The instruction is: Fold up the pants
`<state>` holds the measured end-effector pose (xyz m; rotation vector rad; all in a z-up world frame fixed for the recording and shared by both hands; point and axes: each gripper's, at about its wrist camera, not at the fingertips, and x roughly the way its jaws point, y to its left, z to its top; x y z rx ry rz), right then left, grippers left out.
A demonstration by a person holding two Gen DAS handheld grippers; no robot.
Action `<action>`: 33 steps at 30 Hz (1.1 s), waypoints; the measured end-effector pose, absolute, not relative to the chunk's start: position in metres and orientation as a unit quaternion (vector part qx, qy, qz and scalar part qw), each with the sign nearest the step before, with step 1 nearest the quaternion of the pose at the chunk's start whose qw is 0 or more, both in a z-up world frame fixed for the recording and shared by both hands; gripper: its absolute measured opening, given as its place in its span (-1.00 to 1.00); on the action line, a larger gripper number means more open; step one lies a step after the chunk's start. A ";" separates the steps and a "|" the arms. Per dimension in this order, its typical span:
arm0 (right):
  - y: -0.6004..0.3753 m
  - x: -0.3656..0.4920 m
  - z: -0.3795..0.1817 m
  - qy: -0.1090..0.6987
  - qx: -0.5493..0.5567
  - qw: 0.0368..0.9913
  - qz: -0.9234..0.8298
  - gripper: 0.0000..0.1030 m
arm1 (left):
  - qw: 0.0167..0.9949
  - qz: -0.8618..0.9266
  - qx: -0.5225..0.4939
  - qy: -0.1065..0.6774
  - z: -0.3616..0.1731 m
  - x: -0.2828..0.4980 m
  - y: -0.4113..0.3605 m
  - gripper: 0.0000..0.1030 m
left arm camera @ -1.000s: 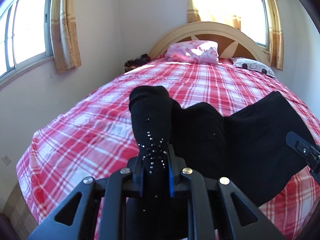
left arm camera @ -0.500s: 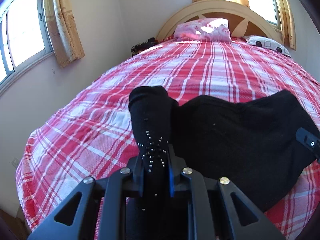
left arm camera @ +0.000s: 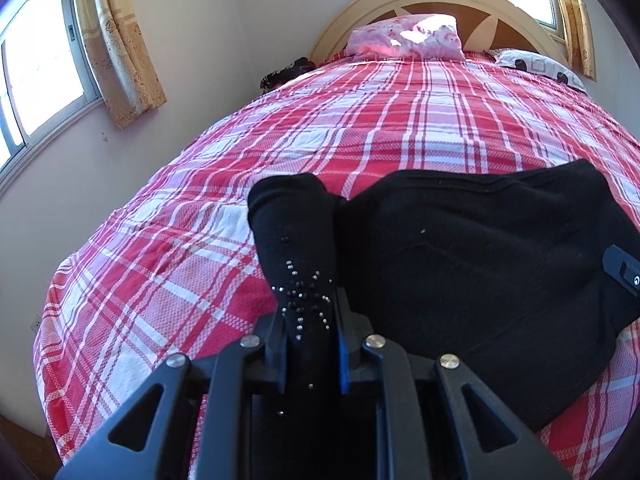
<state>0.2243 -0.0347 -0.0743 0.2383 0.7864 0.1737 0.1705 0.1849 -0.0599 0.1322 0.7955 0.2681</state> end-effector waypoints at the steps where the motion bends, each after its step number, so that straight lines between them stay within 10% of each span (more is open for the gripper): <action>1: -0.034 0.224 -0.074 0.381 0.113 0.914 0.083 -0.45 | 0.911 0.131 0.068 0.386 -0.060 0.171 0.184 -0.63; 33: -0.028 0.233 -0.062 0.397 0.132 0.903 0.103 -0.45 | 0.900 0.126 0.029 0.417 -0.038 0.165 0.209 -0.58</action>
